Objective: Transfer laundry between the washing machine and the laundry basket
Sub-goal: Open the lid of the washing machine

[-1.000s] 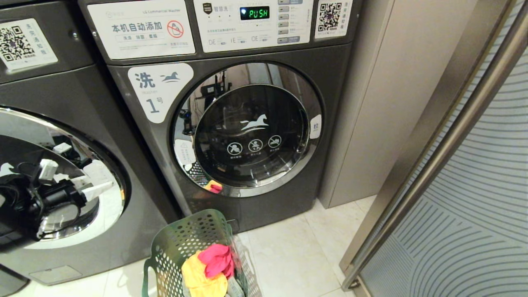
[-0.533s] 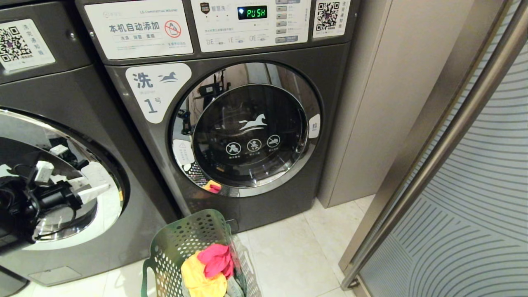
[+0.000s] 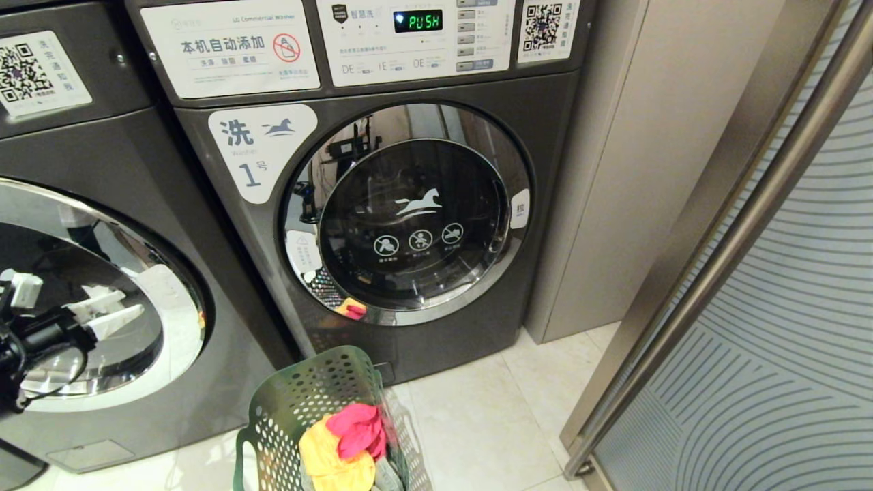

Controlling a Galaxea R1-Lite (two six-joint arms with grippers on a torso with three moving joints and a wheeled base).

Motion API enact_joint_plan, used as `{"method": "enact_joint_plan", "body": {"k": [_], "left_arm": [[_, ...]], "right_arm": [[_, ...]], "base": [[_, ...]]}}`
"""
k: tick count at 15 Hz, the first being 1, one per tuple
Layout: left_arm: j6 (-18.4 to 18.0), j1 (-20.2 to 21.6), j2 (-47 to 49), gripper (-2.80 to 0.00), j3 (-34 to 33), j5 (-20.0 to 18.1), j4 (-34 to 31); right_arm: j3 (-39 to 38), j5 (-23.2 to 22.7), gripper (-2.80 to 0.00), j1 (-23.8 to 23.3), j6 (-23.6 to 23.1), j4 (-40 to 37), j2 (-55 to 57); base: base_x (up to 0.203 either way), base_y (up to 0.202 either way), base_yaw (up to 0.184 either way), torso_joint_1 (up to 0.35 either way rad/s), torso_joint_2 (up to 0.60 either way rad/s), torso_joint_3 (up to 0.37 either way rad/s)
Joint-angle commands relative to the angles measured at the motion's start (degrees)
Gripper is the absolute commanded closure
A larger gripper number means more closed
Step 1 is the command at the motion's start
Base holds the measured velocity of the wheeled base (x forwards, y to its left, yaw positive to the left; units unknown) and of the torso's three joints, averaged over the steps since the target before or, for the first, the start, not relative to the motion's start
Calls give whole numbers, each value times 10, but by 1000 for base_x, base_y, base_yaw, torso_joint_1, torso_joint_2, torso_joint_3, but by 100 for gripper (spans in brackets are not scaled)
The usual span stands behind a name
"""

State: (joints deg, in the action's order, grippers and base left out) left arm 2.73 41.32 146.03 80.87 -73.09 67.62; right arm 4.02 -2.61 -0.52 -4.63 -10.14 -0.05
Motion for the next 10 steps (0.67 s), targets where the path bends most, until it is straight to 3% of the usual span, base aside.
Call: {"method": "enact_joint_plan", "body": {"k": [1,10], "left_arm": [[1,10,-8,-280,-4,-5,4],[19,44,-98,-280,-99,-8,4]], "right_arm": [[0,0,0,0,0,-1,0],[0,0,0,0,0,-1,0]], "base": [[0,0,0,0,0,0],[0,0,0,0,0,0]]}}
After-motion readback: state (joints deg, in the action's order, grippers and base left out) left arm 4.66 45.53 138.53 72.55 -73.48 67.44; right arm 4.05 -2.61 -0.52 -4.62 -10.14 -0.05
